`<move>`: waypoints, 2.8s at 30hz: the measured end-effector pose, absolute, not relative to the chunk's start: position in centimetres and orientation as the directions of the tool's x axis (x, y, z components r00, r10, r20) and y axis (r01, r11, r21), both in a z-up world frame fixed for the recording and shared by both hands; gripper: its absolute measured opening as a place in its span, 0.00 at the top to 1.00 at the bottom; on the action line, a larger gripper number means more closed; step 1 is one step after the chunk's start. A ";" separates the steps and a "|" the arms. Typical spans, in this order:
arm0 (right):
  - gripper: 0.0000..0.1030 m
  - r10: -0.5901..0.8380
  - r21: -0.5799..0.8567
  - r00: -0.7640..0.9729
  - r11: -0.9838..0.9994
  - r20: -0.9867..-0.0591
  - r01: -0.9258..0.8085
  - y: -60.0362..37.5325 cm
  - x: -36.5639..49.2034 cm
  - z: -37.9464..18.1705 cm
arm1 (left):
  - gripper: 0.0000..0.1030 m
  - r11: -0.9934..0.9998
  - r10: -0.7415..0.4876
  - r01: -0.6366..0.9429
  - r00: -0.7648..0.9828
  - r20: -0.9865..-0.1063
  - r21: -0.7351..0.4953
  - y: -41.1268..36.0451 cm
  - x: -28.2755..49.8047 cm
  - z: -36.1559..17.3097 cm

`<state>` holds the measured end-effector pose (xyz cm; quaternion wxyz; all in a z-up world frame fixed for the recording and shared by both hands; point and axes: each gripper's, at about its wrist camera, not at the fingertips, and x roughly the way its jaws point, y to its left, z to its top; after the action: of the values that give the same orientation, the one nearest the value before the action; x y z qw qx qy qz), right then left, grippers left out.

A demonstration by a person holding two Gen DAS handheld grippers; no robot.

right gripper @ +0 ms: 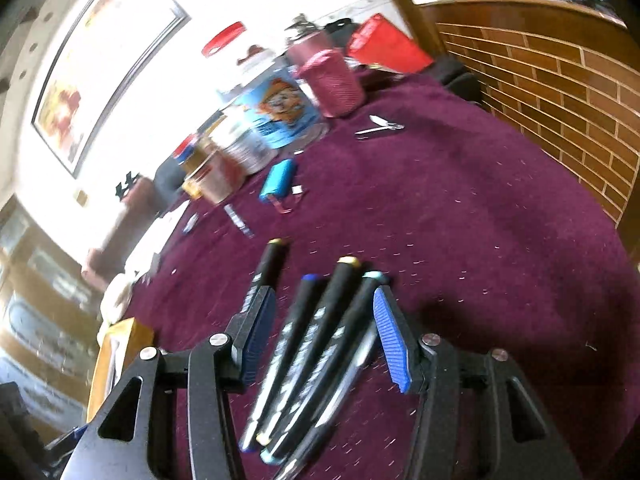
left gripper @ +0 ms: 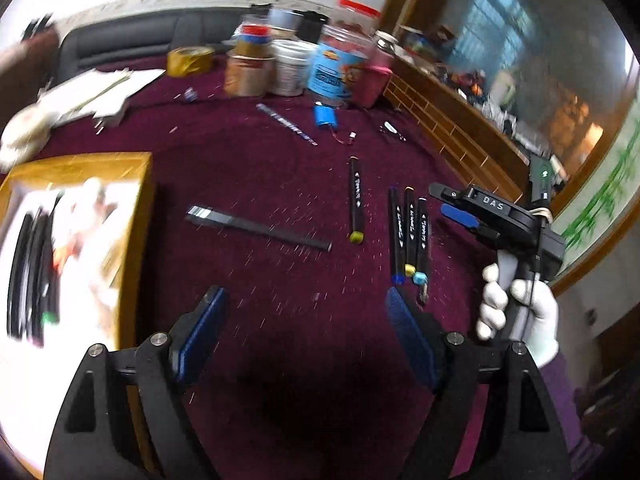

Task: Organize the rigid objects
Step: 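Grasp the yellow-capped black marker with the left gripper, then carry the yellow-capped marker to the box with left while right carries its markers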

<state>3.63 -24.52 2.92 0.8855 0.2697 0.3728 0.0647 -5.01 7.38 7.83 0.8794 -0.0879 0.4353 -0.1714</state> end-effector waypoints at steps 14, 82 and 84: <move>0.55 0.265 0.553 0.727 0.812 -0.633 0.185 -28.5 2.9 1.7 | 0.50 0.938 -0.281 0.314 0.438 -0.854 -0.148 -5.6 8.6 1.6; 0.68 0.274 0.011 0.482 0.877 -0.832 -0.480 1.5 7.3 1.2 | 0.88 0.764 -0.547 0.204 0.708 -0.446 -0.613 28.2 -11.1 7.8; 0.88 0.278 0.018 0.484 0.880 -0.830 -0.475 1.2 6.8 1.3 | 0.88 0.768 -0.516 0.154 0.723 -0.459 -0.622 30.1 -11.1 7.2</move>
<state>6.81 1.24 1.34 0.8545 -0.1075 0.4580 0.2201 -11.07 30.10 7.23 0.8840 -0.2830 0.3202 -0.1895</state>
